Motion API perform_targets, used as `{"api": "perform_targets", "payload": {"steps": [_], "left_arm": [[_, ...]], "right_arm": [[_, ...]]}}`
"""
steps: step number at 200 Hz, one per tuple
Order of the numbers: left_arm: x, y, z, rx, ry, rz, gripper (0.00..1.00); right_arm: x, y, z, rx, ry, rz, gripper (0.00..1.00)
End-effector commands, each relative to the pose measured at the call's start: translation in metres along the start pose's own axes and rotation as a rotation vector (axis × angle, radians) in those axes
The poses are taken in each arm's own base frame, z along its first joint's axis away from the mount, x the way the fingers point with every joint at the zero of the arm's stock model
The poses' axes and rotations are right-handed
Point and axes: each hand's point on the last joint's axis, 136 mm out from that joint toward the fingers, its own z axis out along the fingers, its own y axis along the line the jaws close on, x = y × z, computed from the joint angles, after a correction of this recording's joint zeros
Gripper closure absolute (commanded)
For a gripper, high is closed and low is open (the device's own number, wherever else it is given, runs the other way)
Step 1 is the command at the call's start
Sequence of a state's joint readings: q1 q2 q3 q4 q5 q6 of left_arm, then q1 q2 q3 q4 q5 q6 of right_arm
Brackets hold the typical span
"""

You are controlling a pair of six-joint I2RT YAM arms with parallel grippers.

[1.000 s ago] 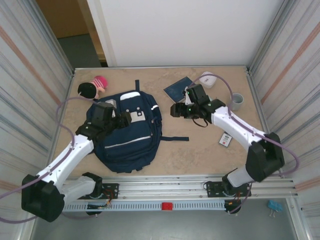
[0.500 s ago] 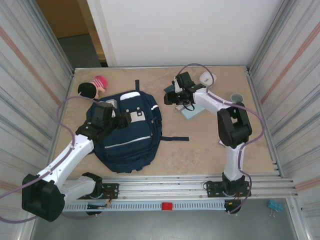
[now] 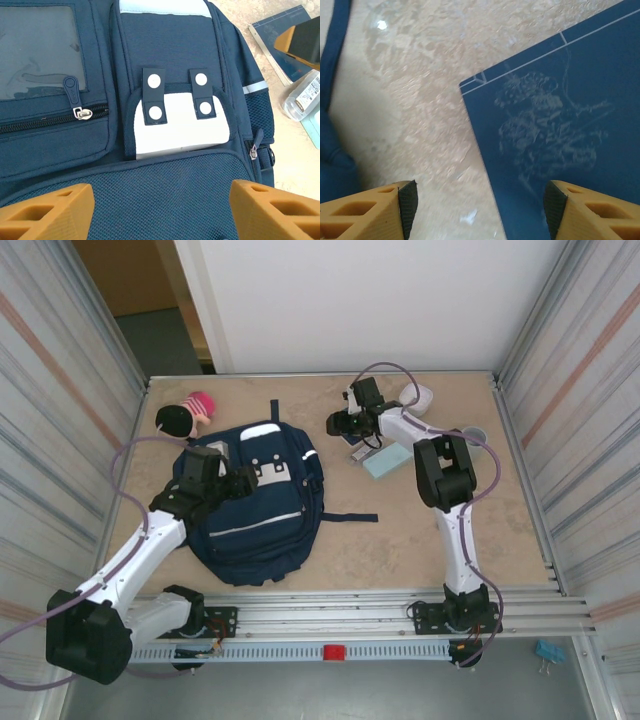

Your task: Pack the student bag

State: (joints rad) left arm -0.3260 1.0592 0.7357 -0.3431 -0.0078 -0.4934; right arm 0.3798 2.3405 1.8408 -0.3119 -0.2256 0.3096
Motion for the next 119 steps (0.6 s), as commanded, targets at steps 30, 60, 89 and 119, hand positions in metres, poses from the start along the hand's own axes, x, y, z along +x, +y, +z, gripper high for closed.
{"api": "perform_targets", "payload": {"steps": [30,60,89,119], "left_arm": [[-0.004,0.007,-0.003,-0.026,-0.011,0.006,0.28],[-0.002,0.008,-0.002,-0.031,-0.004,0.004,0.28],[-0.001,0.008,-0.002,-0.027,-0.008,-0.008,0.28],[-0.001,0.004,-0.005,0.001,-0.015,-0.019,0.29]], "right_arm": [[0.024,0.005,0.015,-0.066,0.073,0.061,0.34],[0.051,0.015,-0.001,-0.075,0.111,0.030,0.34],[0.064,0.019,-0.023,-0.098,0.102,0.038,0.35],[0.083,0.019,-0.042,-0.112,0.106,0.047,0.35]]}}
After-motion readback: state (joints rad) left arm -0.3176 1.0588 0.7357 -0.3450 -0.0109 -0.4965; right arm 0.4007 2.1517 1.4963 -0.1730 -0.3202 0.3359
